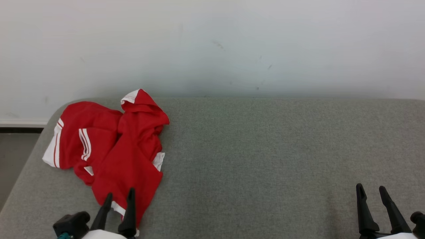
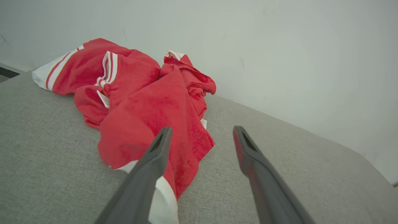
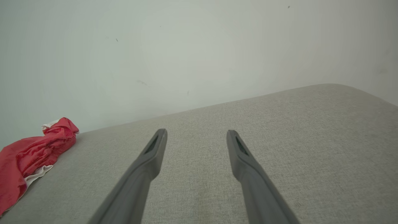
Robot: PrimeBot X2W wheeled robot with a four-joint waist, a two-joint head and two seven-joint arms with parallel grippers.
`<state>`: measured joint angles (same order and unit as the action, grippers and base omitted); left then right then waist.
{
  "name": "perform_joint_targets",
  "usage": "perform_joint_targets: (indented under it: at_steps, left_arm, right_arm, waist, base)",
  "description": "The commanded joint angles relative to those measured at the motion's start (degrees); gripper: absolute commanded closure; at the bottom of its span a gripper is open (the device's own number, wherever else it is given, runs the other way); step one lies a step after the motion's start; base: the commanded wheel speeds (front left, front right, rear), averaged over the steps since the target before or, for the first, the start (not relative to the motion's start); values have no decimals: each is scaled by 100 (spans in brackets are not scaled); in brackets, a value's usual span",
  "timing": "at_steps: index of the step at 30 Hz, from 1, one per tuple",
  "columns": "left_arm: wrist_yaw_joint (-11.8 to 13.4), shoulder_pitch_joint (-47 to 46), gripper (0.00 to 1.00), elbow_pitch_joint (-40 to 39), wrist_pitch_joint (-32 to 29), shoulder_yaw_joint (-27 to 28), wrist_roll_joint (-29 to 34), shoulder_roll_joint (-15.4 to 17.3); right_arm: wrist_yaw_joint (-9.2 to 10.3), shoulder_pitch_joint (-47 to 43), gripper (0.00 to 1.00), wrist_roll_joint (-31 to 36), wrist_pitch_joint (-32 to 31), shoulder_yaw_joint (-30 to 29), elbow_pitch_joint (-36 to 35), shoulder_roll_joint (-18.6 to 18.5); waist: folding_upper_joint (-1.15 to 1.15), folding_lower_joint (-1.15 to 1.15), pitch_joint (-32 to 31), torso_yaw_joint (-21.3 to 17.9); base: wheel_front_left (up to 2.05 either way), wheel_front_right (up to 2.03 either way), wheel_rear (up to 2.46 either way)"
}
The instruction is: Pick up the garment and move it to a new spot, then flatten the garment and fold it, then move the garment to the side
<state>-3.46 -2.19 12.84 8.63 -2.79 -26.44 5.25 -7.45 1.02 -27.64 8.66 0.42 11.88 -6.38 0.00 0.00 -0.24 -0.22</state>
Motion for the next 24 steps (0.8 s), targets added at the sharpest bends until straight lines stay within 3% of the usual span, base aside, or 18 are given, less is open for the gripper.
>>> perform_joint_targets:
  at_steps: [1, 24]
  left_arm:
    - [33, -9, 0, -17, 66, -46, 218, 89]
    - [310, 166, 0, -140, 369, -400, 1398, 389]
  right_arm:
    - [-4, -18, 0, 190, 61, -13, 0, -36]
    - [-4, -133, 0, 1179, 365, -56, 114, -128]
  waist:
    - [0, 0, 2, 7]
    - [0, 0, -26, 3]
  base:
    - [0, 0, 0]
    - [0, 0, 0]
